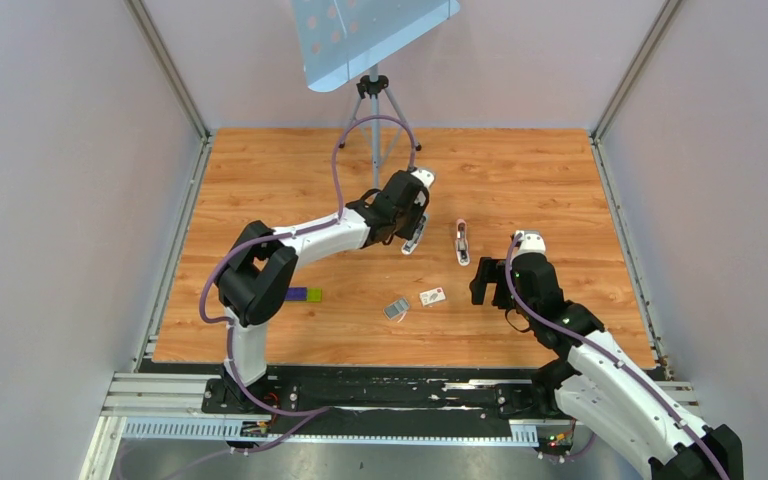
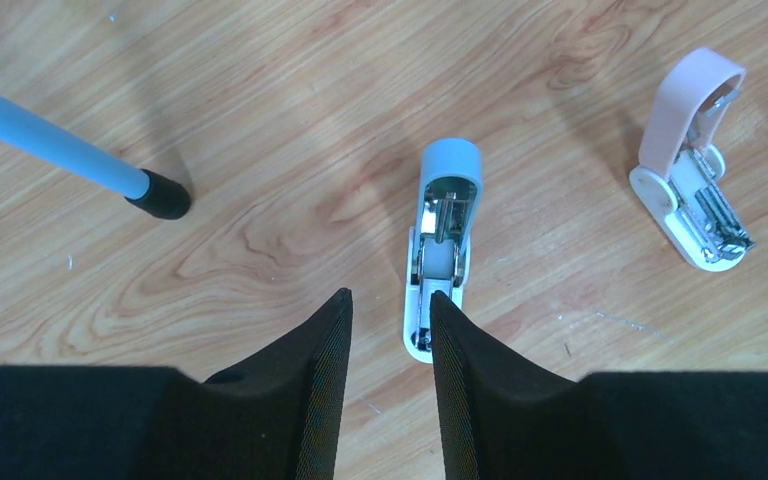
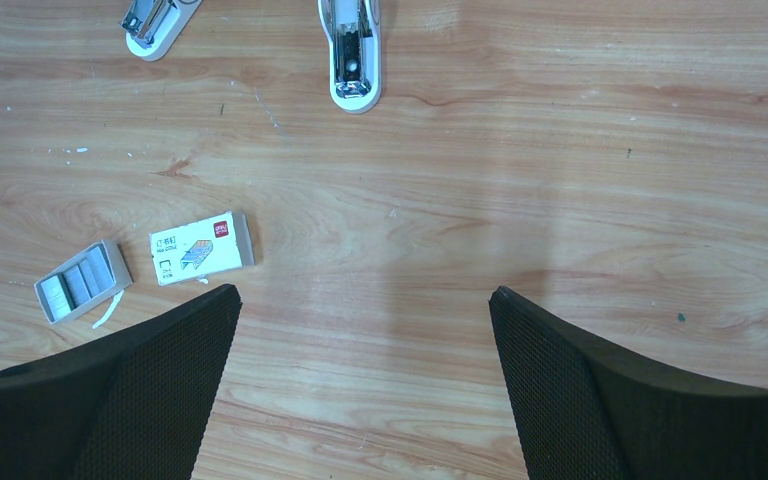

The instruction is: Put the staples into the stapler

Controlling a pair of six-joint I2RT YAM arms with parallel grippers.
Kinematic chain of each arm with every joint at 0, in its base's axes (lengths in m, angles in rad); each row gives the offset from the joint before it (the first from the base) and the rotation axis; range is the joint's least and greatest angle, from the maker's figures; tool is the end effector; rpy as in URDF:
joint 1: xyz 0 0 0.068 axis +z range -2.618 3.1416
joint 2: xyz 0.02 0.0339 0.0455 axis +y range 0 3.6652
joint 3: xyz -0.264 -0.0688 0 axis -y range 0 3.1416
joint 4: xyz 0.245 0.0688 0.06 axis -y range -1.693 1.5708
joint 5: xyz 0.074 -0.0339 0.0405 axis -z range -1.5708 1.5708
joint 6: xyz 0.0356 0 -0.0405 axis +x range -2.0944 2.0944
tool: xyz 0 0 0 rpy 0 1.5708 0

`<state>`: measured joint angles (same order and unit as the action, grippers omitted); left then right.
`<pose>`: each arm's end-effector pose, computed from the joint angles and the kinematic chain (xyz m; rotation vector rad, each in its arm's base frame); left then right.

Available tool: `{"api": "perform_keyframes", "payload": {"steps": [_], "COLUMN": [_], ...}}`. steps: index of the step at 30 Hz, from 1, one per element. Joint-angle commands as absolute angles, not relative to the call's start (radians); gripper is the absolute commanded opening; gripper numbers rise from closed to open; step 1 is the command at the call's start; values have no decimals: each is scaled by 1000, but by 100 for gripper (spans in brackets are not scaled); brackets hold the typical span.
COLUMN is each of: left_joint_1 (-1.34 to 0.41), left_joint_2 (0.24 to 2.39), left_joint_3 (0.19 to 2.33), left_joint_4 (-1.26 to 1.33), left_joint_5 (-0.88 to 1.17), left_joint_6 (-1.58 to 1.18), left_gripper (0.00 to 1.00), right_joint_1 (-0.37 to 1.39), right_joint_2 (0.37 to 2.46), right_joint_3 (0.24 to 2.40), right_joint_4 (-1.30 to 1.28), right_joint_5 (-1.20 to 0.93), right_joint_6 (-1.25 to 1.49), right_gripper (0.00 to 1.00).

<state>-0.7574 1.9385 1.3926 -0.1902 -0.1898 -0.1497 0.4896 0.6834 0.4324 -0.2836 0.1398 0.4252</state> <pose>0.3216 -0.2948 0.2108 0.5959 2.2251 -0.2502 0.1449 0.0716 0.2218 0.0163 2.1253 0.4012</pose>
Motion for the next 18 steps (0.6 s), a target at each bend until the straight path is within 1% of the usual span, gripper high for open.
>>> {"api": "perform_keyframes", "payload": {"steps": [1,6,18], "left_joint_1": [-758,-759,-759], "left_joint_2": [1957,1974,2008], "left_joint_3": [1381,1363,1359], "left_joint_4": [-125,-72,-64], "left_joint_5": [-188,-184,-191], "left_joint_6": [-176,-199,-189], "left_gripper": [37,38,37], "right_joint_1": [475,475,476], "right_joint_2": [683,681,678], "right_joint_3": [452,455,458], "right_joint_4": [-285,-285,-287], "right_joint_5": [143,140,150], "right_joint_6": [422,424,422], "right_gripper": [100,100,100]}}
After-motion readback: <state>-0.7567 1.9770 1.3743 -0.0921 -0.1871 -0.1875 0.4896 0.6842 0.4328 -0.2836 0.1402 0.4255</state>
